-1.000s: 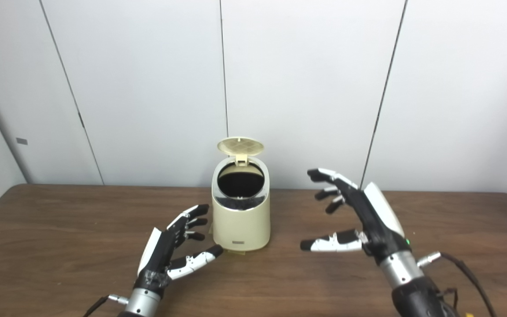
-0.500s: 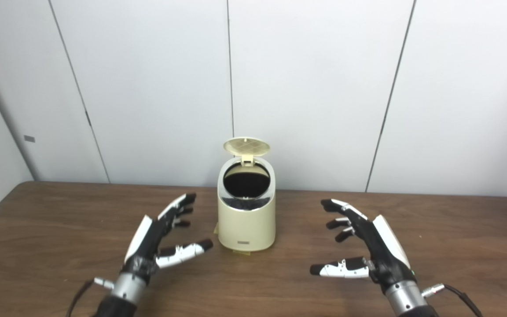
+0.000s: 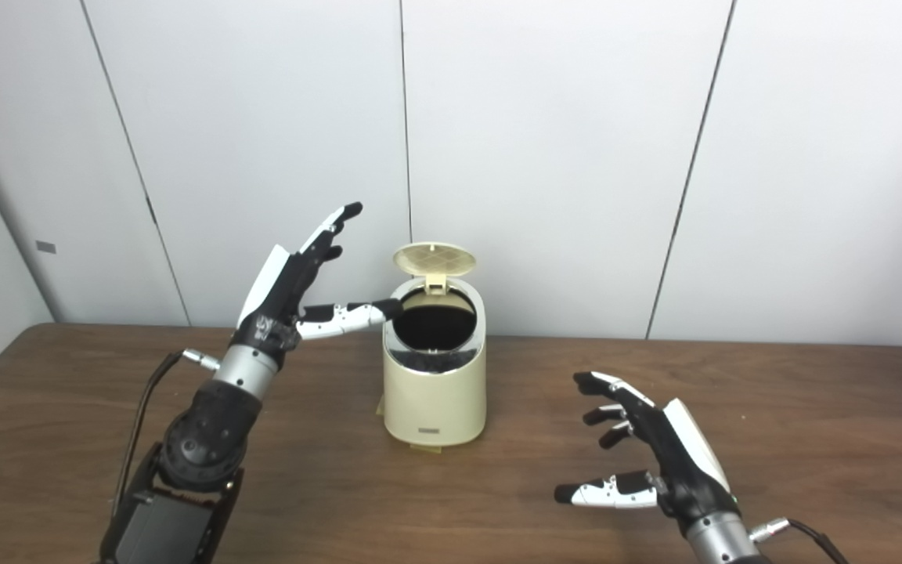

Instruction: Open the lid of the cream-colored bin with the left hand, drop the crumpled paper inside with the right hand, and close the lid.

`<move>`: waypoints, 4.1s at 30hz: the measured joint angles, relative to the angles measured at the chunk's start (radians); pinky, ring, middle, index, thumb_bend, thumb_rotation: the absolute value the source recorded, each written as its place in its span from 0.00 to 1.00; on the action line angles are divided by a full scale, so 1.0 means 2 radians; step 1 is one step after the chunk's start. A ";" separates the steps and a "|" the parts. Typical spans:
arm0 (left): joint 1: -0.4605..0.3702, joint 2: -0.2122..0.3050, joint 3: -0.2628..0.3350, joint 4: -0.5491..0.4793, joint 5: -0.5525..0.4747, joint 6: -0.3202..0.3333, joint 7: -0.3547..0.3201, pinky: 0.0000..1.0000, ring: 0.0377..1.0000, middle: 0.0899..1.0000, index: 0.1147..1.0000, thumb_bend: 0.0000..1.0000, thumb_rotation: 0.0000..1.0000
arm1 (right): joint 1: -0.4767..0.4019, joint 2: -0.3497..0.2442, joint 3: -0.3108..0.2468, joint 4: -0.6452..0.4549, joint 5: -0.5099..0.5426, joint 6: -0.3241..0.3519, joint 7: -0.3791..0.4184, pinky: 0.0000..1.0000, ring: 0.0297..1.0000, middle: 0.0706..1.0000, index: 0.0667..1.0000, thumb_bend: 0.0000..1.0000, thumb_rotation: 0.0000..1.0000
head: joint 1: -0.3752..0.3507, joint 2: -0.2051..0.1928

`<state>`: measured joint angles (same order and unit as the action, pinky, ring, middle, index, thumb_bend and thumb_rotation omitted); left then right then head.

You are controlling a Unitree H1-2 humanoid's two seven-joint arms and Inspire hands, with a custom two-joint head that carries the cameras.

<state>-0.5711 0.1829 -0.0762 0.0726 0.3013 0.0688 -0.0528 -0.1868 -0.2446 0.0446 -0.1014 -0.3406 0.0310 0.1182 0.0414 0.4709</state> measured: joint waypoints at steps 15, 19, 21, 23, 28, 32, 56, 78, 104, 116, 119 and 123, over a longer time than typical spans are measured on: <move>-0.056 0.032 -0.044 0.034 0.033 -0.016 -0.032 0.89 0.96 0.93 0.86 0.98 0.81 | 0.000 0.000 0.000 0.003 -0.006 -0.001 -0.004 0.50 0.63 0.78 0.79 0.84 0.06 | -0.004 0.002; -0.056 0.043 -0.053 0.043 0.034 -0.024 -0.048 0.85 0.95 0.92 0.87 0.97 0.82 | 0.000 0.000 0.001 0.005 -0.008 -0.002 -0.006 0.50 0.63 0.78 0.79 0.84 0.06 | -0.007 0.002; -0.056 0.047 -0.059 0.048 0.034 -0.025 -0.057 0.85 0.95 0.92 0.88 0.96 0.81 | 0.000 0.000 0.002 0.006 -0.010 -0.002 -0.007 0.50 0.62 0.78 0.79 0.84 0.07 | -0.008 0.002; -0.056 0.050 -0.065 0.048 0.033 -0.027 -0.065 0.87 0.96 0.93 0.88 0.97 0.79 | 0.000 0.000 0.003 0.006 -0.011 -0.002 -0.009 0.50 0.62 0.78 0.79 0.85 0.07 | -0.010 0.002; -0.056 0.051 -0.076 0.048 0.038 -0.028 -0.081 0.94 1.00 0.93 0.88 0.98 0.80 | 0.000 0.000 0.004 0.006 -0.015 -0.002 -0.016 0.50 0.63 0.78 0.79 0.84 0.06 | -0.012 0.002; -0.056 0.059 -0.087 0.048 0.054 -0.028 -0.092 0.96 1.00 0.94 0.89 1.00 0.77 | 0.000 0.000 0.005 0.006 -0.017 -0.002 -0.016 0.51 0.63 0.79 0.79 0.83 0.06 | -0.014 0.003; -0.054 0.106 -0.137 -0.003 0.170 -0.066 -0.119 1.00 1.00 0.91 0.90 1.00 0.78 | -0.001 0.000 0.008 0.000 -0.029 0.004 -0.017 0.49 0.61 0.78 0.79 0.82 0.03 | -0.019 0.015; -0.022 0.130 -0.152 -0.059 0.288 -0.108 -0.143 1.00 1.00 0.91 0.89 1.00 0.74 | -0.001 0.005 0.010 0.004 -0.031 0.002 -0.027 0.48 0.60 0.78 0.79 0.81 0.04 | -0.020 0.021; -0.029 0.119 -0.194 -0.029 0.385 -0.123 -0.133 1.00 1.00 0.86 0.86 1.00 0.78 | 0.002 0.008 0.010 -0.005 -0.029 0.007 -0.026 0.49 0.61 0.78 0.79 0.81 0.05 | -0.023 0.028; -0.055 0.116 -0.211 -0.026 0.386 -0.107 -0.149 1.00 0.99 0.74 0.72 1.00 0.80 | 0.010 0.010 0.007 -0.016 -0.028 0.017 -0.025 0.49 0.61 0.78 0.79 0.80 0.04 | -0.025 0.031; -0.061 0.116 -0.215 -0.026 0.385 -0.106 -0.157 1.00 0.99 0.72 0.71 1.00 0.81 | 0.011 0.010 0.007 -0.016 -0.028 0.017 -0.025 0.49 0.61 0.78 0.79 0.80 0.04 | -0.024 0.032; -0.071 0.117 -0.220 -0.026 0.380 -0.106 -0.169 1.00 0.96 0.70 0.67 1.00 0.82 | 0.011 0.010 0.007 -0.016 -0.028 0.017 -0.025 0.49 0.61 0.78 0.78 0.80 0.03 | -0.024 0.034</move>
<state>-0.7133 0.4163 -0.5156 0.0211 1.0611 -0.1426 -0.3910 -0.1643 -0.2245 0.0583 -0.1339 -0.3963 0.0660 0.0679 -0.0061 0.5384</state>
